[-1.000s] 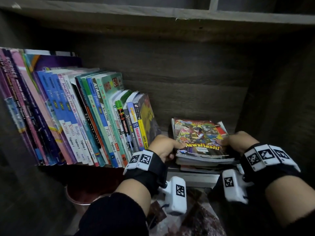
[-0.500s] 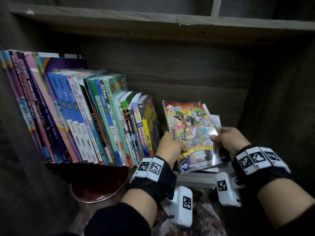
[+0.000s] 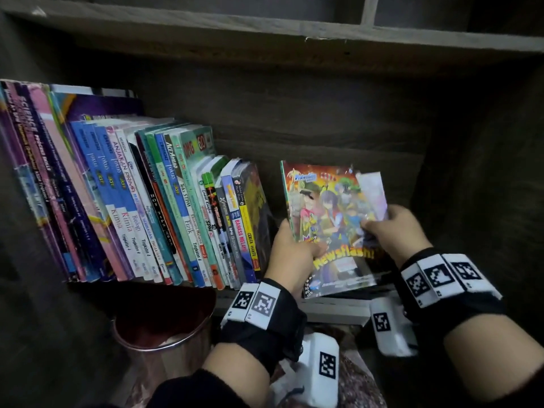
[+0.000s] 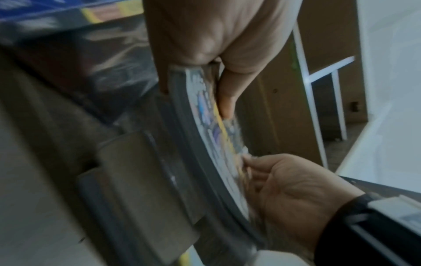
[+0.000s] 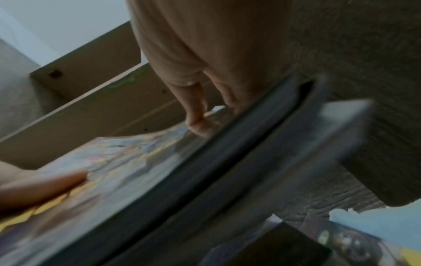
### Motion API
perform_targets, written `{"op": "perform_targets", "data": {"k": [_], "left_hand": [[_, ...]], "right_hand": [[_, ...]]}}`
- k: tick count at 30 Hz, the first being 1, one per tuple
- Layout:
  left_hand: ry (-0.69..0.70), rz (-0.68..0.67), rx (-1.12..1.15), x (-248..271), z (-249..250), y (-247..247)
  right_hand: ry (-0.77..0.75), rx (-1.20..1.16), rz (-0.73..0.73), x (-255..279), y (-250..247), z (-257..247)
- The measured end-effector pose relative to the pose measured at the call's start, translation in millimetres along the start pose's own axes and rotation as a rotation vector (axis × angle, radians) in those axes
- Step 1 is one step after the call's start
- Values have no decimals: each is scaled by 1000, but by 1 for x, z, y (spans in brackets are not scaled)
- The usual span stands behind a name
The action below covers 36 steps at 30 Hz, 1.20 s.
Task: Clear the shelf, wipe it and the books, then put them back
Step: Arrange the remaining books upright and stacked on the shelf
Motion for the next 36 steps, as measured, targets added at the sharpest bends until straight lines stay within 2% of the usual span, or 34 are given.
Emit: {"op": "perform_targets", "data": {"k": [2,4,6,8,11,13,15,18,21,23,26,28,30,32,36], "left_hand": [[89,1,-2,1,15,2],[179,15,-51,-2,29,4],[236,46,-171,-9,38,7],[237,56,-321,-16,36,9],[180,1,-494,-17,20,11],[203,13,-538,-13,15,10],[272,95,-570,-7,15,5],[386,293,-574,7,10,-6],[499,547,-547,21,-2,-21],[572,682,-529,25,-6,-28],[594,757,-549,27,-14,-32],[540,732,-646,19,-26,-30],[438,611,-745,10,-35,-28],[315,508,-833,4,-33,-27],[196,392,-1055,12,-18,-34]], "right_hand": [[-202,-103,72,-1,-8,-28],[-343,-166,83,1,-13,-48],[-348,-239,49,-1,-8,-46],[-267,-346,-31,1,4,-39],[-164,-340,-102,4,16,-25],[-162,-315,-88,1,19,-20],[-193,-302,-73,0,23,-20],[-252,-288,-96,5,39,-34],[-327,-45,-105,7,61,-55],[-313,29,-190,11,83,-63],[-201,-133,-414,23,127,-52],[-184,-109,-494,27,143,-36],[-158,-102,-481,25,146,-24],[-68,-143,-464,22,144,-18],[110,-243,-483,28,145,-19]]}}
Point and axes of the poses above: each hand's wrist, its own x-axis away from the middle knuckle, its own y-axis out of the palm, z = x × y, the point moved 6 cm from there along -x, towards the middle knuckle, and after that the axes turned 13 degrees about -y, right-handed, at the moved point
